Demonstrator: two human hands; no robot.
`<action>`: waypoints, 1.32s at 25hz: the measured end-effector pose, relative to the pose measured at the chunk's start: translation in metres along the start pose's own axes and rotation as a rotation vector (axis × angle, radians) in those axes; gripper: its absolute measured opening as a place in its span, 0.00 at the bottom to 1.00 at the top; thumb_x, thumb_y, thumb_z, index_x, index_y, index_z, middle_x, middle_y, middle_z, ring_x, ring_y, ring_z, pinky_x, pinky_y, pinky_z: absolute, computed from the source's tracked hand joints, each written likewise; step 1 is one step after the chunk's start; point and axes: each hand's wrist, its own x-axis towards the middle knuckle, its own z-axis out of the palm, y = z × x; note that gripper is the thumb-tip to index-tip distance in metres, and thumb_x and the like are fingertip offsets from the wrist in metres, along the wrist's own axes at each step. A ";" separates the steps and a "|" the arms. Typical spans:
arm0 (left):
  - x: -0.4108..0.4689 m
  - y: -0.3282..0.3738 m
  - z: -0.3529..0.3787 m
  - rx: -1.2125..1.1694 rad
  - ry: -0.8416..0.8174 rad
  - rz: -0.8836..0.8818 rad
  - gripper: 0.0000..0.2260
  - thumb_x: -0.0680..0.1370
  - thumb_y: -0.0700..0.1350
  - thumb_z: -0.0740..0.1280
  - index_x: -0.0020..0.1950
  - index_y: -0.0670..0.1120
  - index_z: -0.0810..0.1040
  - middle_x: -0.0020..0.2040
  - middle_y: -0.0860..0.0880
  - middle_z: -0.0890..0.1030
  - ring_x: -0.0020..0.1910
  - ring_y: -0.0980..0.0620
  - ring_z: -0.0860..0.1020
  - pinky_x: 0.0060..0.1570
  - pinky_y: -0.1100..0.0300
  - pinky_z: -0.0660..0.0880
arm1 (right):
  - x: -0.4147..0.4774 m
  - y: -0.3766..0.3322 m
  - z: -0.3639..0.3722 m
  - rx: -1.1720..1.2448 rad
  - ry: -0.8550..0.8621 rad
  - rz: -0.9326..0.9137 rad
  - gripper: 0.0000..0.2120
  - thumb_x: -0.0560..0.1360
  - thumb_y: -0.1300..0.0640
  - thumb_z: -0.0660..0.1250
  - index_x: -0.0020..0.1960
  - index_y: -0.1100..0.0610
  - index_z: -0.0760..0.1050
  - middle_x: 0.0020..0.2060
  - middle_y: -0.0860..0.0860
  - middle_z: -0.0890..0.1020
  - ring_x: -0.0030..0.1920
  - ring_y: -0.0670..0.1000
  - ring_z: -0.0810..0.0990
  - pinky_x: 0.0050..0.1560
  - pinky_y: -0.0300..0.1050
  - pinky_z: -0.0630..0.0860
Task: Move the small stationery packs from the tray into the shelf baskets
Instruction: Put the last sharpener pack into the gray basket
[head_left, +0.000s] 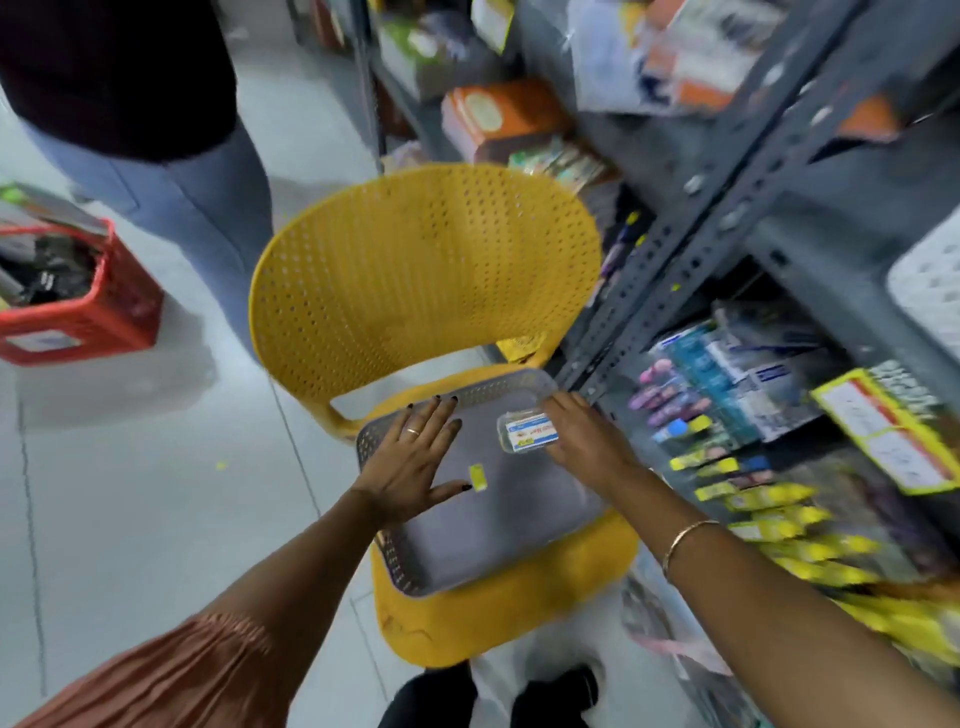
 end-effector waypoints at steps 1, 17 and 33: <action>0.011 0.003 -0.018 -0.001 0.030 0.012 0.39 0.76 0.68 0.43 0.68 0.39 0.69 0.72 0.39 0.64 0.71 0.39 0.63 0.67 0.44 0.53 | -0.006 0.003 -0.027 0.015 0.065 0.033 0.20 0.71 0.62 0.66 0.62 0.61 0.69 0.61 0.57 0.73 0.65 0.59 0.70 0.55 0.55 0.75; 0.147 0.313 -0.249 -0.020 0.492 0.492 0.38 0.77 0.67 0.41 0.67 0.39 0.71 0.70 0.39 0.68 0.69 0.40 0.64 0.65 0.44 0.62 | -0.320 0.140 -0.328 -0.044 0.639 0.567 0.22 0.68 0.57 0.71 0.60 0.62 0.74 0.58 0.60 0.75 0.60 0.59 0.73 0.58 0.47 0.71; 0.045 0.737 -0.205 0.044 0.298 1.013 0.36 0.73 0.68 0.49 0.61 0.41 0.77 0.67 0.41 0.72 0.68 0.42 0.68 0.62 0.44 0.67 | -0.738 0.299 -0.235 0.010 0.524 1.082 0.25 0.68 0.57 0.73 0.63 0.62 0.73 0.62 0.59 0.77 0.60 0.58 0.77 0.60 0.47 0.73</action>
